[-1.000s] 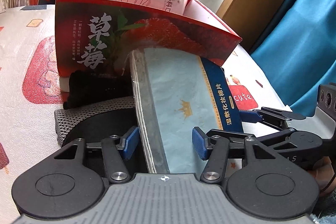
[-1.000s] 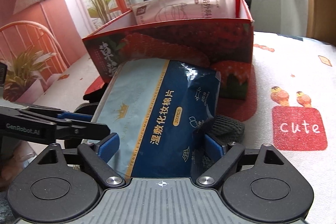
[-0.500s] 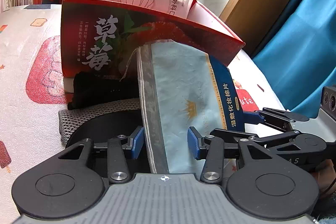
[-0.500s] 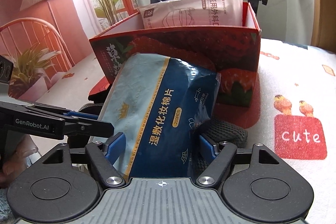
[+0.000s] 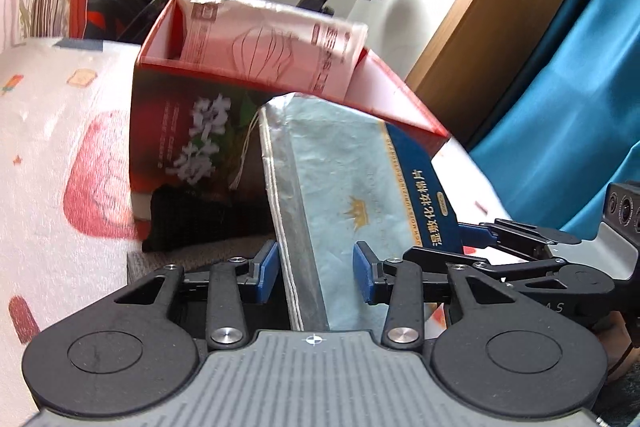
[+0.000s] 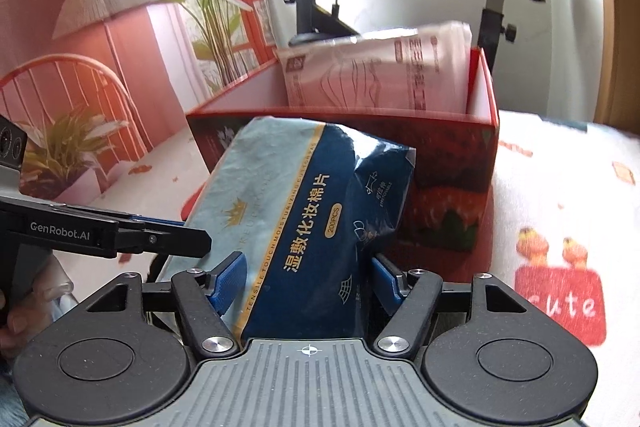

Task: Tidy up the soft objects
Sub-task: 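Close the left gripper on the blue cotton-pad pack edge, then lift the blue pack and lower it into the red box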

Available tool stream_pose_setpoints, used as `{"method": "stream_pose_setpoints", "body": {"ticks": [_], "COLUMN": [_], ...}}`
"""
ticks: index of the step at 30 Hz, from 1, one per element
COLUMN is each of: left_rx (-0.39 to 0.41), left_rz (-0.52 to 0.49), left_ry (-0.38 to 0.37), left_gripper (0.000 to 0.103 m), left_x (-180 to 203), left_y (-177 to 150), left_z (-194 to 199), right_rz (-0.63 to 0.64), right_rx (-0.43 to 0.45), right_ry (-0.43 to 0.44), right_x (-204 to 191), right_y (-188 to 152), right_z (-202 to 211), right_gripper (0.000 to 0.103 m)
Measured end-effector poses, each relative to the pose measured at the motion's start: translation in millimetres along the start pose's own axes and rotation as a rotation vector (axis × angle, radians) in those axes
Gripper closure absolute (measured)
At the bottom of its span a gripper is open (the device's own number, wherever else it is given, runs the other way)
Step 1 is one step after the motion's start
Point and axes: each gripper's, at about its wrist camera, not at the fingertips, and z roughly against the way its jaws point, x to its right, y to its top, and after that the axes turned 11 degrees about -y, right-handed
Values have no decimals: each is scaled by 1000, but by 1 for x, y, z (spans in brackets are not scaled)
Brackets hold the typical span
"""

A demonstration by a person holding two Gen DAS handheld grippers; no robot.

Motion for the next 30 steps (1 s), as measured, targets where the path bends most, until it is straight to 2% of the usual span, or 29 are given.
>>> {"method": "stream_pose_setpoints", "body": {"ticks": [7, 19, 25, 27, 30], "left_rx": [60, 157, 181, 196, 201], "left_rz": [-40, -62, -126, -143, -152], "left_ry": [-15, -13, 2, 2, -23], "left_gripper": [63, 70, 70, 76, 77], "left_x": [11, 14, 15, 12, 8], "left_y": [12, 43, 81, 100, 130], "left_z": [12, 35, 36, 33, 23], "right_rz": [63, 143, 229, 257, 298], "right_rx": [74, 185, 260, 280, 305], "right_ry": [11, 20, 5, 7, 7], "right_x": [-12, -30, -36, -36, -38], "right_y": [23, 68, 108, 127, 153], "right_z": [14, 29, 22, 13, -1], "right_gripper": [48, 54, 54, 57, 58]}}
